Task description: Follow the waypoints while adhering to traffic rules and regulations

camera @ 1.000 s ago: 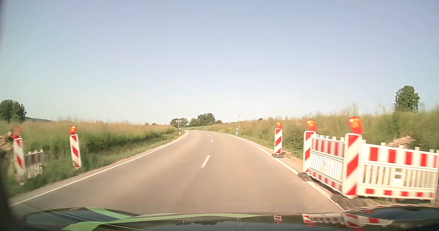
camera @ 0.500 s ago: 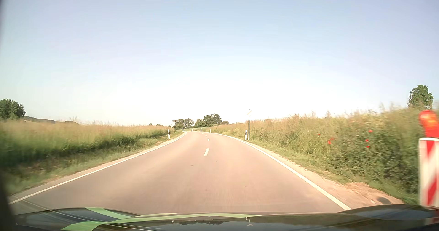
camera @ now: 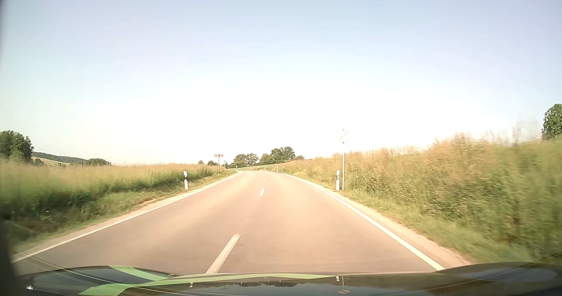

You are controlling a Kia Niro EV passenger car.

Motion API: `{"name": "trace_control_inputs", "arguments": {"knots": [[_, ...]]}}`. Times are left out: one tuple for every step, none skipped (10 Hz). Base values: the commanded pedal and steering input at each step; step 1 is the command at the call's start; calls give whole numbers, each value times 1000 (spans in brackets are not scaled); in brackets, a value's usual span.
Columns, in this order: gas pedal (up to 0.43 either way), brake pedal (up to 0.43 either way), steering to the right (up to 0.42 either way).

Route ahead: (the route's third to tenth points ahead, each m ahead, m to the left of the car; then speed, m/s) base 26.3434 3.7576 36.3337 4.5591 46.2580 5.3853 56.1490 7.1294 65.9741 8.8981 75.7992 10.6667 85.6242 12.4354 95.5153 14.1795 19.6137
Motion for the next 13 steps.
{"name": "trace_control_inputs", "arguments": {"knots": [[197, 0, -26], [197, 0, -26], [197, 0, -26], [220, 0, -26], [240, 0, -26], [248, 0, -25], [248, 0, -24], [248, 0, -23], [240, 0, -23], [177, 0, -22], [177, 0, -21], [189, 0, -20], [220, 0, -18]]}}
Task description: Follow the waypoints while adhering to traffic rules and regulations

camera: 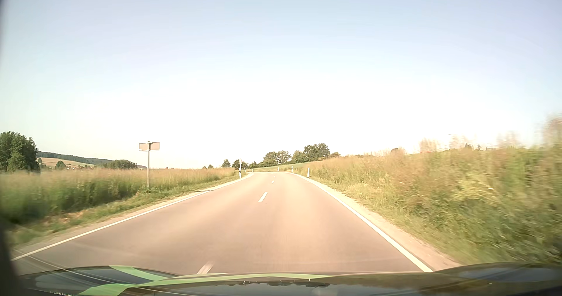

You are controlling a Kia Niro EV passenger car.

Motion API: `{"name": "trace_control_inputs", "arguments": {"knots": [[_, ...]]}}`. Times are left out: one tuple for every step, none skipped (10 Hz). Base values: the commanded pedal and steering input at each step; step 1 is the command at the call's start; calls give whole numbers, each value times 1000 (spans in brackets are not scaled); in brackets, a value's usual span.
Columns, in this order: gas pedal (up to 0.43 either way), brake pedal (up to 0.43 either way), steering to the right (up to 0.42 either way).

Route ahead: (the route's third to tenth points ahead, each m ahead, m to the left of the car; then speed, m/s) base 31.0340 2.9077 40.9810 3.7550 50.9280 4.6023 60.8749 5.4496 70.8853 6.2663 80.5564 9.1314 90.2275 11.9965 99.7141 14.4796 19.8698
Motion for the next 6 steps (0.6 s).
{"name": "trace_control_inputs", "arguments": {"knots": [[240, 0, -14], [248, 0, -12], [260, 0, -12], [260, 0, -12], [260, 0, -12], [220, 0, -12]]}}
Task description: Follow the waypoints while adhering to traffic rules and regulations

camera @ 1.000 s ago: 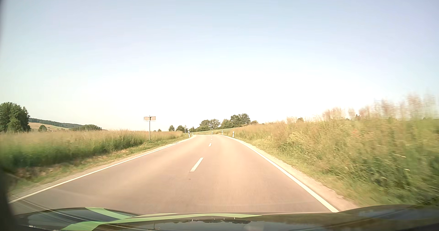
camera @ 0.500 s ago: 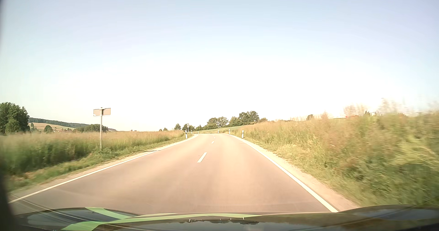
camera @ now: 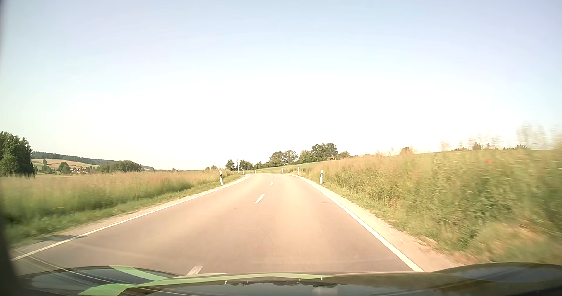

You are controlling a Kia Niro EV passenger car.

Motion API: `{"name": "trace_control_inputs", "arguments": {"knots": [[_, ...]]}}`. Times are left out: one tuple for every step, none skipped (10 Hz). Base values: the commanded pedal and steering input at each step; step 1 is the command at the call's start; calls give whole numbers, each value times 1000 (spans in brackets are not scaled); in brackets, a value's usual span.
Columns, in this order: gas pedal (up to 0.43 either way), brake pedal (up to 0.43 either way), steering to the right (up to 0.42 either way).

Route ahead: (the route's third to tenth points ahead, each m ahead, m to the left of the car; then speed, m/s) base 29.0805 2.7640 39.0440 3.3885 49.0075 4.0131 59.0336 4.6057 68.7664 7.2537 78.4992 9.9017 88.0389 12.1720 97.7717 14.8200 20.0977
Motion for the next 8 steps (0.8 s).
{"name": "trace_control_inputs", "arguments": {"knots": [[197, 0, -12], [169, 0, -12], [150, 0, -14], [150, 0, -15], [130, 0, -15], [87, 0, -15], [47, 0, -15], [47, 0, -15]]}}
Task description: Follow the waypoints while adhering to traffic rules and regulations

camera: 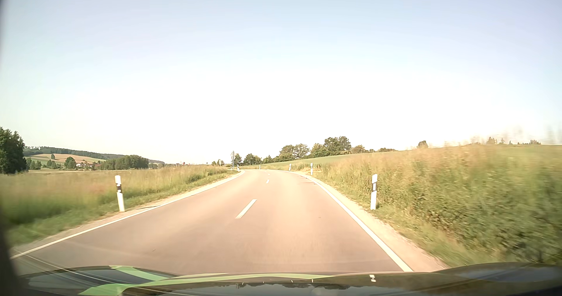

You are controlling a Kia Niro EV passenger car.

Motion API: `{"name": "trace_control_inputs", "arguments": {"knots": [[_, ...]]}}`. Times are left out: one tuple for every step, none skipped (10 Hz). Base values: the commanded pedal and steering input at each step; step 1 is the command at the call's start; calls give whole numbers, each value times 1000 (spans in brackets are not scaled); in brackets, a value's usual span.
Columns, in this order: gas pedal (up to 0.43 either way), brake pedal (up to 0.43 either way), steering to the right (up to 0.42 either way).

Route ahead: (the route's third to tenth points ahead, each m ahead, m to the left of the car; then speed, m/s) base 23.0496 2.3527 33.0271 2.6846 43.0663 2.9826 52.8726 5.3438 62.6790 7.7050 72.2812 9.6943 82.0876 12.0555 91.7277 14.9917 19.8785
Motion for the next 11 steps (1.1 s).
{"name": "trace_control_inputs", "arguments": {"knots": [[47, 0, -15], [59, 0, -15], [67, 0, -15], [87, 0, -15], [110, 0, -15], [138, 0, -17], [150, 0, -19], [157, 0, -23], [150, 0, -24], [110, 0, -24], [98, 0, -24]]}}
